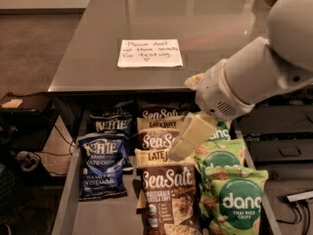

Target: Pick blue chip bag from top drawer and place on counter

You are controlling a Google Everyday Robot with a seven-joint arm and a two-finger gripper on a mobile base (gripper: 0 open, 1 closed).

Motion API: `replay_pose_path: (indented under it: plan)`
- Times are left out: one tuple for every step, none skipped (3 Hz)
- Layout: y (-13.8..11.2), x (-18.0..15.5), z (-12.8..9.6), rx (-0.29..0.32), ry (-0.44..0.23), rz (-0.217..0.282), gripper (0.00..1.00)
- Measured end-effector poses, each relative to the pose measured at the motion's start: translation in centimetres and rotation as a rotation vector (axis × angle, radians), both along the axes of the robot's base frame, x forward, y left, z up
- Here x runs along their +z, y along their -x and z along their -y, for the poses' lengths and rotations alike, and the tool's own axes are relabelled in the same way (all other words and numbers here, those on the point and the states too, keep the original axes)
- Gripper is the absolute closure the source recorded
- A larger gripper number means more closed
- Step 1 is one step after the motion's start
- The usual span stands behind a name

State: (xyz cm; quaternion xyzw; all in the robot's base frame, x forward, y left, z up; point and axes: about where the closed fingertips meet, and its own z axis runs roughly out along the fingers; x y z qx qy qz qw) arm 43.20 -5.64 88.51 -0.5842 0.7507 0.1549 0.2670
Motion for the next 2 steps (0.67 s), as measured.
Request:
replay_pose_path:
  plan:
    - [1.20, -1.10, -4.44, 0.092, -0.142, -0.067, 0.00]
    - [1.20, -1.11, -4.45, 0.092, -0.142, -0.067, 0.00]
